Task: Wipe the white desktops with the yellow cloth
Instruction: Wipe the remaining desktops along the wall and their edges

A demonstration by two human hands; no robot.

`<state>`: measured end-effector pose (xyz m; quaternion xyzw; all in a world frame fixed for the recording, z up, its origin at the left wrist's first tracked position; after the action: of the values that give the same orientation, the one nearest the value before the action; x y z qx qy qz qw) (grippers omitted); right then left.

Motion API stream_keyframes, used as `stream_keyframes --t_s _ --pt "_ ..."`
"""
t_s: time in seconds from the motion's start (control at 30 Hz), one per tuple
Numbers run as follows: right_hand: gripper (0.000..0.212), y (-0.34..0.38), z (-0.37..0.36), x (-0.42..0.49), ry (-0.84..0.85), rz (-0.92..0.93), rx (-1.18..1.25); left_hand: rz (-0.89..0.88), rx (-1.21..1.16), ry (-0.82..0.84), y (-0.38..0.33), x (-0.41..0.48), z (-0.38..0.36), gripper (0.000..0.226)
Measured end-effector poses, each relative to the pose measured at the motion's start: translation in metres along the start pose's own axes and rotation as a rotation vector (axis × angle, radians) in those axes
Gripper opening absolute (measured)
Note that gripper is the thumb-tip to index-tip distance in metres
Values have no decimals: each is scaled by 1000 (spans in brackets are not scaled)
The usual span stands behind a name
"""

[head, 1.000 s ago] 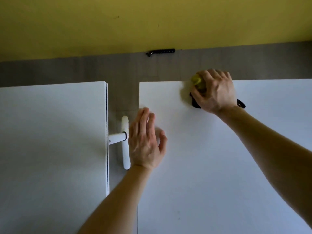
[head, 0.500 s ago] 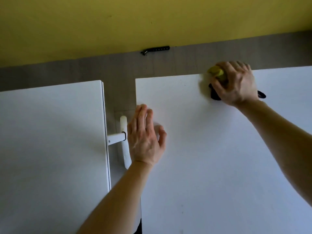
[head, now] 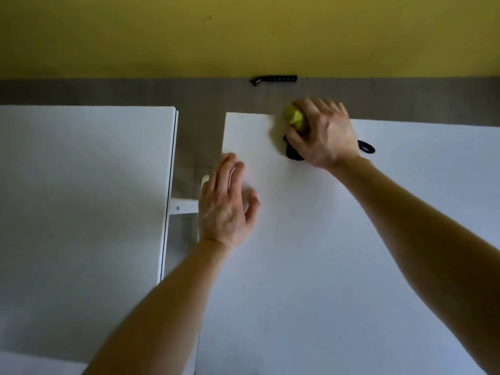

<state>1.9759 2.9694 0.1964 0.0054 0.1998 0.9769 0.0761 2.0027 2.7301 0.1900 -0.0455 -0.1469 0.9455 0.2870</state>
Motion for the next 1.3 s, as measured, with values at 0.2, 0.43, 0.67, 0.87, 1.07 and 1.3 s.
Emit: stream_keyframes --t_s 0.2,0.43,0.67,0.87,1.07,1.3 --pt "49 -107 41 -52 -3 -246 -123 -68 108 -28 -6 -1 3 56" --pt "44 37 -25 31 94 49 -86 -85 95 -24 -3 -1 4 56" --pt "52 -119 44 -56 40 -137 -74 -69 91 16 -6 1 3 57" --pt "42 -134 49 -69 -29 -376 -151 -132 64 2 -9 5 3 54" --pt "42 26 -19 26 43 -16 -95 -293 146 98 -24 3 -1 54" --pt "48 -97 33 -42 38 -34 0 -88 464 485 -52 9 -10 112"
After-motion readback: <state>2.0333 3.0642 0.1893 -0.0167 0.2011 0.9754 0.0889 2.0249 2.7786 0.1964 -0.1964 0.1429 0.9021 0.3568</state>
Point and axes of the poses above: each hand's wrist, its own x-axis towards the middle knuckle, its own z-axis out of the back of the hand, y = z × x, the point moved 9 cm from there along x, towards the middle knuckle, and after that the axes turned 7 degrees about y, right-handed, at the moved point
